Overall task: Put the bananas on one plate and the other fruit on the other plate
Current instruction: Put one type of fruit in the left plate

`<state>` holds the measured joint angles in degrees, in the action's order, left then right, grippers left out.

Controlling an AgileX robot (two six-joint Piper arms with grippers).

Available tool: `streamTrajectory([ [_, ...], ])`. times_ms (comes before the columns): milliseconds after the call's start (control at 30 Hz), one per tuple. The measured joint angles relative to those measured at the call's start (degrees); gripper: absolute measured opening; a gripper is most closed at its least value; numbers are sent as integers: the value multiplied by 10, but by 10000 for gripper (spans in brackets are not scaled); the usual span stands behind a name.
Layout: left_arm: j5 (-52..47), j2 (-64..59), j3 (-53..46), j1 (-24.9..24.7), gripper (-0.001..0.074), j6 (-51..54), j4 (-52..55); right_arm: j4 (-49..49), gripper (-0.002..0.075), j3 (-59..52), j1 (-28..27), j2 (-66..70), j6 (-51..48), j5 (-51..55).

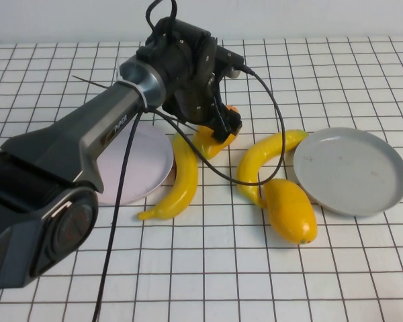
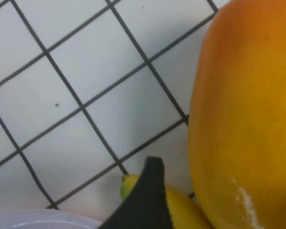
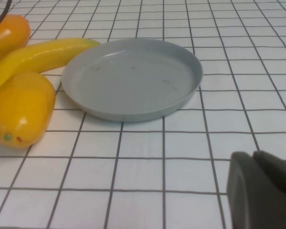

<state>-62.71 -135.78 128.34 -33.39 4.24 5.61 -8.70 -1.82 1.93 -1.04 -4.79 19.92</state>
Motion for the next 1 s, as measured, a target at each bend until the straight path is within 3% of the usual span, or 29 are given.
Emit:
streamTrajectory([
  [500, 16, -31, 0, 2, 668, 28, -45, 0, -16, 0, 0, 0, 0, 0],
  [567, 16, -31, 0, 2, 648, 29, -44, 0, -16, 0, 0, 0, 0, 0],
  [700, 18, -31, 0, 2, 527, 22, -20, 0, -16, 0, 0, 0, 0, 0],
  [1000, -1, 39, 0, -1, 527, -27, 94, 0, -16, 0, 0, 0, 0, 0],
])
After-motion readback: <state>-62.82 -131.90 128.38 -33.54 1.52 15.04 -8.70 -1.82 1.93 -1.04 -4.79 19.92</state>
